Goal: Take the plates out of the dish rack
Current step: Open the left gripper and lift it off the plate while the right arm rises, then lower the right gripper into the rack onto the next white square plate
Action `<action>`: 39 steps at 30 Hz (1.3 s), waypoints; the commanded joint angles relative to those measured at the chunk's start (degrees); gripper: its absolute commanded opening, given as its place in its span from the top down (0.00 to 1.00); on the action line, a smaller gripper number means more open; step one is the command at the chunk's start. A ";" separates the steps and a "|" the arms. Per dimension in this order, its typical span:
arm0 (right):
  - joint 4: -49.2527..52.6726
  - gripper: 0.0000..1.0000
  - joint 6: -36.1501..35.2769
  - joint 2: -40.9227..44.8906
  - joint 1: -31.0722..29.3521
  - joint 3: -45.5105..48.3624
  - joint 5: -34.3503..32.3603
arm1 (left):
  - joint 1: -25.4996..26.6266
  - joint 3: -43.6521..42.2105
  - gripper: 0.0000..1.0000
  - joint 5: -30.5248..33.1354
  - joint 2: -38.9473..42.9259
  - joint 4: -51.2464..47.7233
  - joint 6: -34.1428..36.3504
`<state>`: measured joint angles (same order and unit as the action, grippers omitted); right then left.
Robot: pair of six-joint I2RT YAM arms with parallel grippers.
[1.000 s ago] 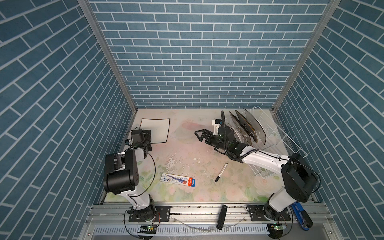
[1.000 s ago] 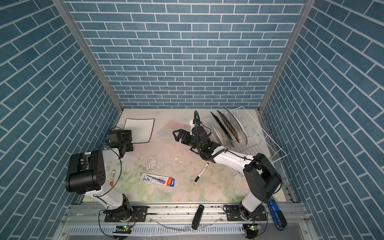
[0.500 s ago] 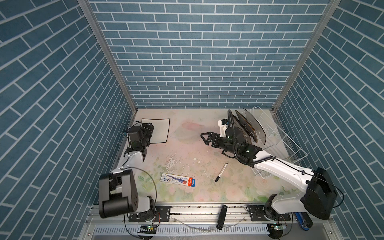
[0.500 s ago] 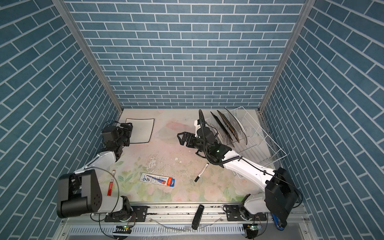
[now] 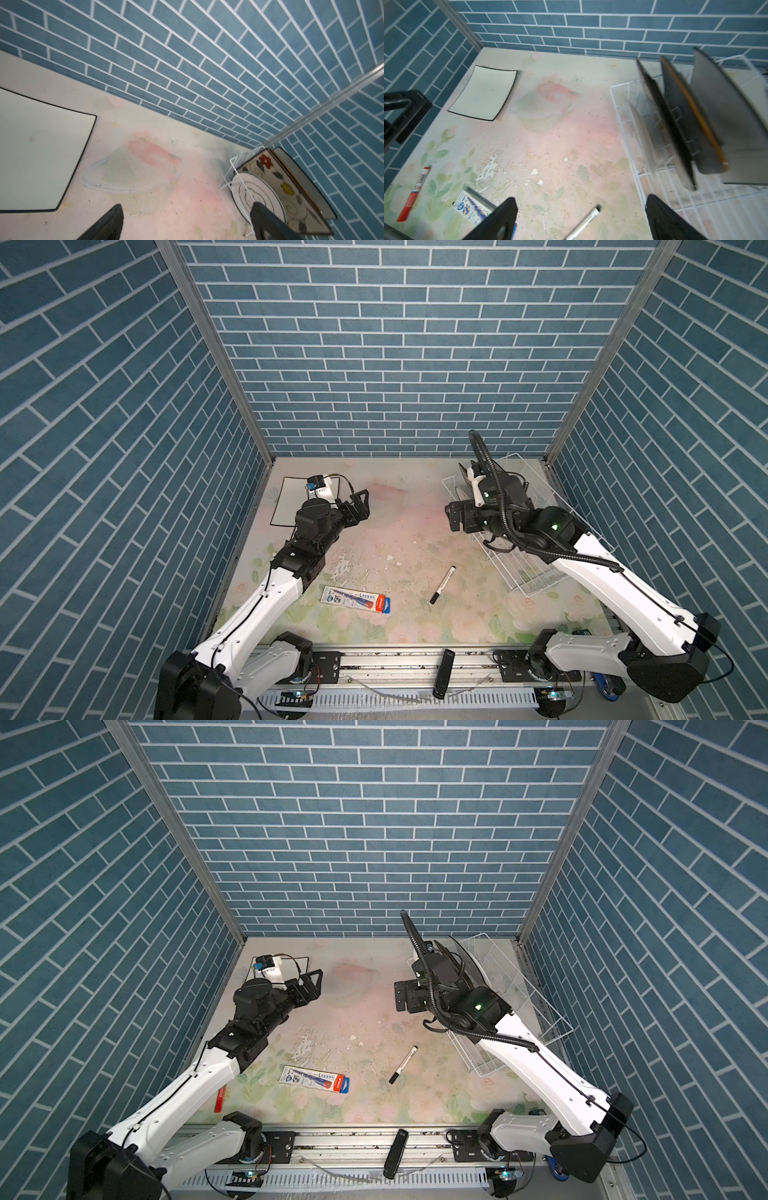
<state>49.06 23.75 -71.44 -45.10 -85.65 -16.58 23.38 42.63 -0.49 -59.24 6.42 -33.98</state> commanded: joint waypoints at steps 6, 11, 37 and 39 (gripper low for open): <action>28.00 0.05 -11.62 -7.92 7.53 -23.94 -10.84 | 9.08 1.39 0.04 3.69 -0.68 -3.12 5.79; 37.94 0.06 -14.46 -15.57 14.30 -31.73 -12.51 | 14.39 1.39 0.04 3.77 -2.37 -0.18 8.45; 39.24 0.42 -25.57 -42.54 29.76 -48.68 -3.10 | 21.97 3.60 0.05 1.28 -12.09 6.44 6.68; 39.67 0.43 -25.97 -44.40 29.88 -50.25 -2.71 | 22.06 3.86 0.05 1.19 -12.59 6.59 6.59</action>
<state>86.17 0.43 -114.63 -15.68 -132.18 -20.56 44.93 44.84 0.99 -71.13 11.77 -27.38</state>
